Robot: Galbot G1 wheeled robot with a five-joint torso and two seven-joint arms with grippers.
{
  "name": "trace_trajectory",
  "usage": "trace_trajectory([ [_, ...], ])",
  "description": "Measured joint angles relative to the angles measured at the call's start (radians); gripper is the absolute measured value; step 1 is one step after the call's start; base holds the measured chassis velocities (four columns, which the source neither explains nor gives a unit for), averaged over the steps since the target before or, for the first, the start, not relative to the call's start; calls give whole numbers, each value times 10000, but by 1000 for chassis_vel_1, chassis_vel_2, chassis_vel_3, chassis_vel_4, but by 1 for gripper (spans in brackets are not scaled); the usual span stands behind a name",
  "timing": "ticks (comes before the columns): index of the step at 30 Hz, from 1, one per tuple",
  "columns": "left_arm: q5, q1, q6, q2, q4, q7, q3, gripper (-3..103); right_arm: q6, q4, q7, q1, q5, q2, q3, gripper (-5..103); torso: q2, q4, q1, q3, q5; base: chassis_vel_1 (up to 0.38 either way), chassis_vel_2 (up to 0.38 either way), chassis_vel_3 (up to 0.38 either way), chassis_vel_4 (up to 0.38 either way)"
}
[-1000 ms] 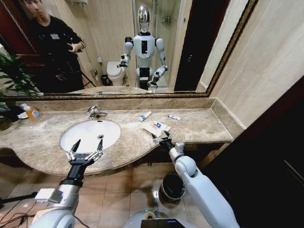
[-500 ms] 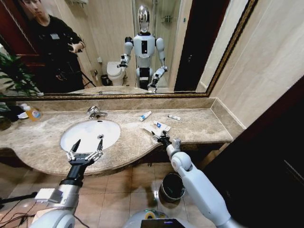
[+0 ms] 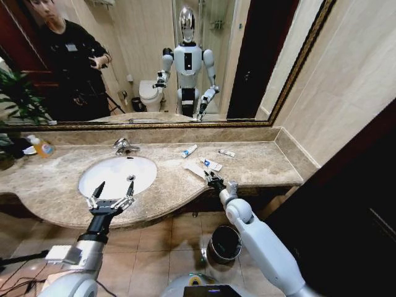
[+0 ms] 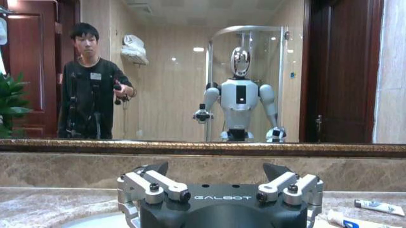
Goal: Pick up the trash from the sink and place it in the trash bin.
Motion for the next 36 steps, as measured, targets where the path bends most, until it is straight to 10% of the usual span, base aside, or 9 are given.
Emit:
trace_trajectory([
  [36,0,0,0,0,0,1,0,100,207,5766,1314,-5920,-138,-1673,2300,0,2,0,0,-1,2,0,0,0,0],
])
